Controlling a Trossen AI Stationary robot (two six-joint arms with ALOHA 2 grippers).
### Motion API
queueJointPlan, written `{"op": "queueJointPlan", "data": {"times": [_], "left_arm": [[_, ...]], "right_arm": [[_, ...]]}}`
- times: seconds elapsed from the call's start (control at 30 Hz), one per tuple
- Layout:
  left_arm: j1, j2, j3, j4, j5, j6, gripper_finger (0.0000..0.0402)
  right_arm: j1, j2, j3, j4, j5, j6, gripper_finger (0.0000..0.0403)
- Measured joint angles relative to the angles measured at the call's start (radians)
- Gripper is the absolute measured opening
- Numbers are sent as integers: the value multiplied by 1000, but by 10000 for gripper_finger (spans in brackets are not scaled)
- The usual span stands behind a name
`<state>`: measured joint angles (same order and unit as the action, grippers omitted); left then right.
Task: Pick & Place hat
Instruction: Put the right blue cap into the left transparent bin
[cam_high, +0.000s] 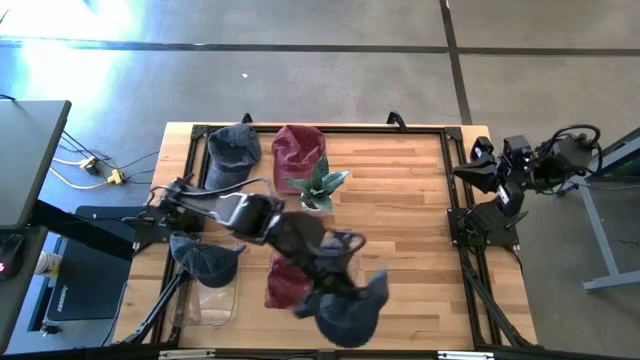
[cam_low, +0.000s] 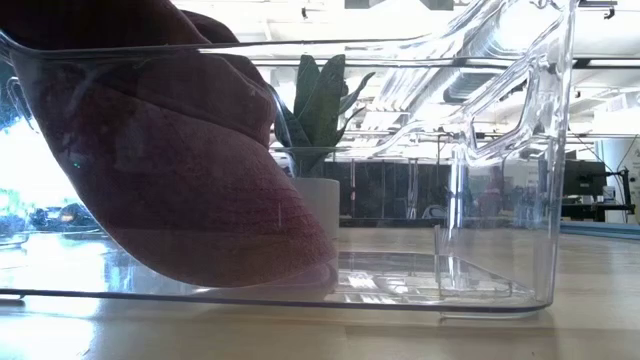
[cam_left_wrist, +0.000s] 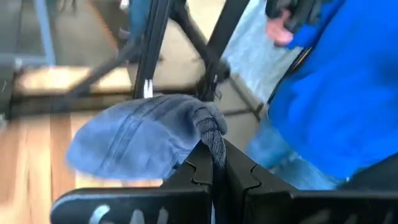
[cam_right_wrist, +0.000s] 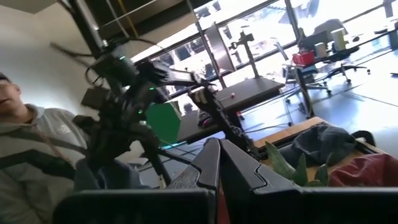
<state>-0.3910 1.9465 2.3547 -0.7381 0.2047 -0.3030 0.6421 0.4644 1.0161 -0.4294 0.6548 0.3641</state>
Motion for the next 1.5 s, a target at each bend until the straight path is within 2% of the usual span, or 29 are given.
{"op": "queueJointPlan", "data": {"times": [0.2, 0.3, 0.4, 0.53, 0.6, 0.87, 1.03, 1.2, 1.43, 1.5], "left_arm": [[-116, -54, -1, -200, -47, -123, 0], [-162, -76, 4, -261, -72, -177, 0], [-233, -110, 0, -376, -139, -228, 0], [-302, -141, 2, -485, -160, -290, 0], [-343, -162, 0, -559, -205, -340, 0], [-456, -205, 1, -838, -275, -490, 0], [-511, -211, -8, -834, -352, -523, 0], [-562, -214, -29, -833, -429, -563, 0], [-646, -222, -71, -833, -417, -735, 0], [-676, -231, -79, -834, -444, -777, 0]], "right_arm": [[0, 0, 0, -2, 110, 1, 7], [0, 0, 0, -2, 181, 1, 7], [0, 0, 0, -8, 262, 1, 7], [0, 0, 0, -19, 376, 4, 7], [0, 0, 0, -24, 407, 33, 7], [0, 1, 0, -132, 471, 136, 7], [0, 1, 0, -191, 513, 220, 7], [0, 1, 0, -198, 517, 238, 7], [0, 1, 0, -198, 547, 239, 7], [0, 1, 0, -198, 557, 239, 7]]}}
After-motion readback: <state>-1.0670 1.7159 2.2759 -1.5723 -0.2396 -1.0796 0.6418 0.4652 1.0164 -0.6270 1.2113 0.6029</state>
